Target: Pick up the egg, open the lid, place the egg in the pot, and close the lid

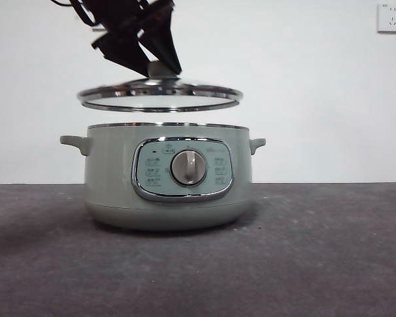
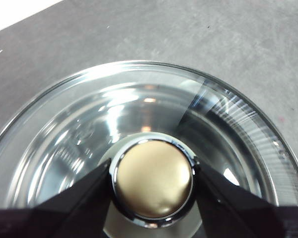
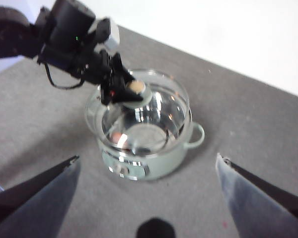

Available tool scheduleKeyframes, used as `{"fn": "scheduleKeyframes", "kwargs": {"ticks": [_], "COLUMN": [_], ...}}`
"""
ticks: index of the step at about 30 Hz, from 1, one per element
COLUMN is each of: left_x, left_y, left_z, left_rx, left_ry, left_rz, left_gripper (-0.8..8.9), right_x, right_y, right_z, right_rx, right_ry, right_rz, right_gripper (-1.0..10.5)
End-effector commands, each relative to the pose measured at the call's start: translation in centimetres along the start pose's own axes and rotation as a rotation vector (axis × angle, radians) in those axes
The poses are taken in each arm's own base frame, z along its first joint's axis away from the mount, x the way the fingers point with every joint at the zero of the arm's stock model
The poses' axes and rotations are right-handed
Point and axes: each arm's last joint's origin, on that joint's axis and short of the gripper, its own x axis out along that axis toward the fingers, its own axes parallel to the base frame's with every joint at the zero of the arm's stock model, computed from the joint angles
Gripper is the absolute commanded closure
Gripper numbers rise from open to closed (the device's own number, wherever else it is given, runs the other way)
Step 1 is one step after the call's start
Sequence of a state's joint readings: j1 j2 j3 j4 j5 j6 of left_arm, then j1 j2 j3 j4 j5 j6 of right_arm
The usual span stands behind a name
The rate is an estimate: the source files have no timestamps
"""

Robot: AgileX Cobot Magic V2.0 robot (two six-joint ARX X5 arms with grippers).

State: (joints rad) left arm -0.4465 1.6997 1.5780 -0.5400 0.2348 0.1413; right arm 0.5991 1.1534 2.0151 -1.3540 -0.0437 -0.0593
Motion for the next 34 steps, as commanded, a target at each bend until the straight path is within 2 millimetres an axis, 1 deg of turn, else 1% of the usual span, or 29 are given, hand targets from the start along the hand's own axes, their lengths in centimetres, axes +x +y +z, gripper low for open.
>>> {"fn": "scheduleKeyframes", "kwargs": {"ticks": [1,6,10,18,23,26,27,28,29,31,32,33,34], "left_x": [0.6,2.1,3.0,3.9,4.0,3.9,3.9,3.9,3.9,3.9,3.8,3.8,3.8], "left_y": [0.0,0.2,0.4,0.4,0.3,0.3,0.3,0.3,0.3,0.3,0.3,0.3,0.2], "left_z": [0.5,-0.1,-0.5,-1.0,-1.4,-1.5,-1.6,-1.7,-1.7,-1.6,-1.6,-1.6,-1.5], "left_rx": [0.027,0.013,0.001,-0.009,-0.022,-0.036,-0.037,-0.038,-0.039,-0.038,-0.038,-0.037,-0.036], "left_ry": [-0.045,-0.009,0.012,0.046,0.079,0.098,0.106,0.111,0.112,0.11,0.108,0.105,0.102], "left_rz": [-0.005,-0.007,-0.006,-0.014,-0.021,-0.022,-0.023,-0.024,-0.023,-0.023,-0.023,-0.022,-0.022], "left_gripper": [8.22,8.22,8.22,8.22,8.21,8.03,7.84,7.34,6.75,5.13,4.59,4.26,4.27], "right_x": [0.0,-0.9,-1.5,-3.1,-3.3,-3.3,-3.3,-3.3,-3.3,-3.3,-3.3,-3.3,-3.3], "right_y": [0.1,0.1,0.0,0.1,0.2,0.2,0.2,0.2,0.2,0.2,0.2,0.2,0.2], "right_z": [-1.6,-3.4,-4.3,-5.1,-5.1,-5.1,-5.1,-5.1,-5.1,-5.1,-5.1,-5.1,-5.1], "right_rx": [0.031,0.035,0.053,0.059,0.059,0.059,0.059,0.059,0.059,0.059,0.059,0.059,0.059], "right_ry": [0.055,0.067,0.065,0.023,0.017,0.017,0.017,0.017,0.017,0.017,0.017,0.017,0.017], "right_rz": [-0.018,-0.064,-0.098,-0.102,-0.102,-0.102,-0.102,-0.102,-0.102,-0.102,-0.102,-0.102,-0.102], "right_gripper": [4.8,4.8,4.8,4.8,4.8,4.8,4.8,4.8,4.8,4.8,4.8,4.8,4.8]}}
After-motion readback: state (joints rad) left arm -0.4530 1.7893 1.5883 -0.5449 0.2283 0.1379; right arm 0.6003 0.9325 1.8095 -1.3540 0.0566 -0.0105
